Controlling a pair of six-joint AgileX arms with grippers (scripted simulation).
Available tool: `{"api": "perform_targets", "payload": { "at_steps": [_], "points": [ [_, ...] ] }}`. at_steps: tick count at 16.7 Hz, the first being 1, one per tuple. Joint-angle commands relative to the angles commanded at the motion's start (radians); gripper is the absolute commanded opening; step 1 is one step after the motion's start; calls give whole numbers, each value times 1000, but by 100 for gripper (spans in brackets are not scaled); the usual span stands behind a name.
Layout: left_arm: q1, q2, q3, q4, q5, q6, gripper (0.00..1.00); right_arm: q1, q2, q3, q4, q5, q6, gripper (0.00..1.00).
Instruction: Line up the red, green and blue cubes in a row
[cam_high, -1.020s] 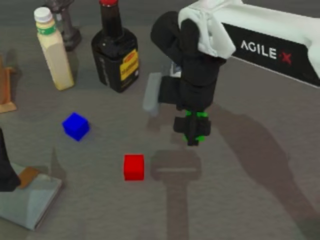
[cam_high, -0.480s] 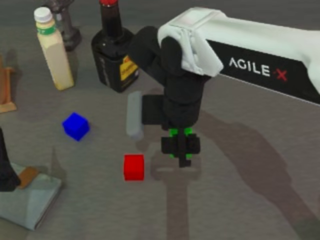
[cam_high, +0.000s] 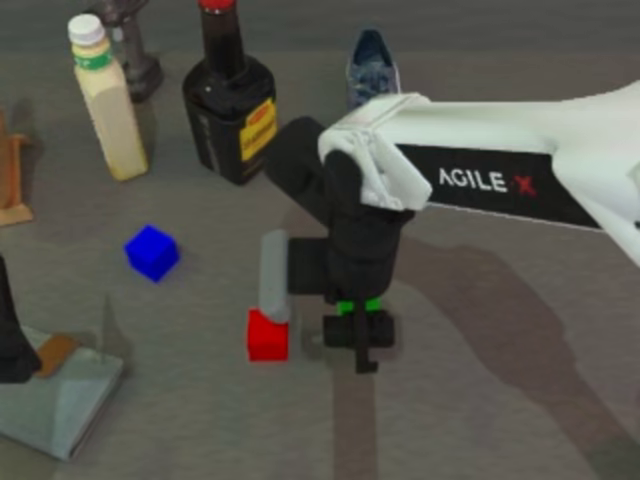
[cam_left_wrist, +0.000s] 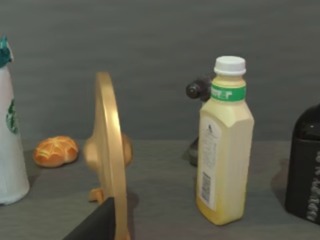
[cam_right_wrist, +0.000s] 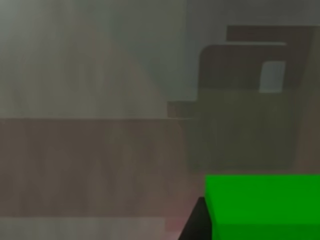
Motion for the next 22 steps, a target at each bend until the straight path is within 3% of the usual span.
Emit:
{"api": "perform_targets", "payload": {
  "at_steps": [4,17,22],
  "points": [
    [0,0,0,0,0,0,100,1,3,-7,7,0,-1,0],
    [0,0,0,0,0,0,100,1,3,-7,7,0,-1,98],
    [0,0,0,0,0,0,100,1,3,-7,7,0,-1,100]
  ]
}}
